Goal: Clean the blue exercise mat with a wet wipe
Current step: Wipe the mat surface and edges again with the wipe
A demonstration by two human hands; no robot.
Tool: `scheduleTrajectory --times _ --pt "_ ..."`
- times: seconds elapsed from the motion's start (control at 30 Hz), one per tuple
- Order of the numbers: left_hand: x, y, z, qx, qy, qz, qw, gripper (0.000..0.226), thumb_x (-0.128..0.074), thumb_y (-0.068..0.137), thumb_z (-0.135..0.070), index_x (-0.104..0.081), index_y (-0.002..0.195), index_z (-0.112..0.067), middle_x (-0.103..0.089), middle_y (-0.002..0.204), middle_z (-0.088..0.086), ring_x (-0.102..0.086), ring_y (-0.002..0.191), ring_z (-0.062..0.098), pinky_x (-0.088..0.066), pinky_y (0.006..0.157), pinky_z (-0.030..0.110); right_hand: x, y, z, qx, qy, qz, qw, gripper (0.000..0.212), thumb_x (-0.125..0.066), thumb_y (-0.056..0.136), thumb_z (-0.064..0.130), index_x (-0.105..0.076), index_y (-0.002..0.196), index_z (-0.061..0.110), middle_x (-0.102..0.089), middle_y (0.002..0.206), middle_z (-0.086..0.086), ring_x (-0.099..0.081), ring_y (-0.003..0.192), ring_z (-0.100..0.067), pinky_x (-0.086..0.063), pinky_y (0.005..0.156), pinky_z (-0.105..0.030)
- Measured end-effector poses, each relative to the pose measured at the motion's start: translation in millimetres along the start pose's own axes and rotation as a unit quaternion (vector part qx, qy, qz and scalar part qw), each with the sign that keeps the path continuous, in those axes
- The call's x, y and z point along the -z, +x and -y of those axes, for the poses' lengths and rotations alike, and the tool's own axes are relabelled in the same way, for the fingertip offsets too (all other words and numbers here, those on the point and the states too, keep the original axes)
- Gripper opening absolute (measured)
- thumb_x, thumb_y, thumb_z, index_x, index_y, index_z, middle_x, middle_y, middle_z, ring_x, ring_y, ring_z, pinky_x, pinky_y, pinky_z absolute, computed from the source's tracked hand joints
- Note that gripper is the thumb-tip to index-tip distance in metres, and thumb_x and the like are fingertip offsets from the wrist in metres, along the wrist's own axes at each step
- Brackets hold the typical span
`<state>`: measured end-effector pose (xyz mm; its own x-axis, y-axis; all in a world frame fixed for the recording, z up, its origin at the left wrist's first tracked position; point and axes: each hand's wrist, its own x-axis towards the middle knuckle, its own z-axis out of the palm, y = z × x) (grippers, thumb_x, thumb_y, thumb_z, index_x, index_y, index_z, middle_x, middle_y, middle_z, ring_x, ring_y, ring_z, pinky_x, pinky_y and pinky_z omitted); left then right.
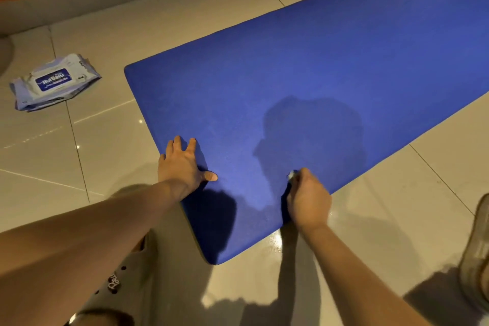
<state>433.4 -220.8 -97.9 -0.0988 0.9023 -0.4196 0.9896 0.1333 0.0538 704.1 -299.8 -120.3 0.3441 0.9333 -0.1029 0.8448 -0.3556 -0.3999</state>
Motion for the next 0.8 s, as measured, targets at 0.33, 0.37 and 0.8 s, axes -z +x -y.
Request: scheduleTrajectory --times 0.33,0.37,0.8 --pt "6 -34 0 -0.093 0.162 0.137 0.973 0.164 -0.085 0.049 -0.079 0.016 0.161 -0.013 0.015 0.166 0.019 0.009 0.156 0.038 -0.027 0.123 0.044 8 2 -29 0.069 -0.054 0.037 0.995 0.006 -0.057 0.091 0.016 -0.055 0.096 0.018 -0.066 0.091 -0.005 -0.061 0.075 -0.035 -0.035 0.055 -0.034" --pt "-1 -40 -1 -0.102 0.172 0.139 0.970 0.167 -0.085 0.048 -0.079 0.019 0.160 -0.012 0.018 0.165 0.022 0.013 0.155 0.040 -0.025 0.124 0.045 14 10 -37 0.038 -0.053 0.017 0.998 0.004 -0.056 0.094 0.017 -0.052 0.093 0.018 -0.065 0.090 -0.005 -0.057 0.071 -0.033 -0.033 0.054 -0.033" --pt "-2 -52 -14 -0.102 0.171 0.167 0.966 0.167 -0.092 0.052 -0.065 0.022 0.156 0.001 0.019 0.161 0.036 0.011 0.150 0.056 -0.017 0.122 0.061 6 -84 33 -0.009 -0.003 0.160 0.987 0.029 -0.049 0.099 0.026 -0.055 0.127 0.024 -0.068 0.117 0.002 -0.065 0.101 -0.028 -0.046 0.074 -0.034"
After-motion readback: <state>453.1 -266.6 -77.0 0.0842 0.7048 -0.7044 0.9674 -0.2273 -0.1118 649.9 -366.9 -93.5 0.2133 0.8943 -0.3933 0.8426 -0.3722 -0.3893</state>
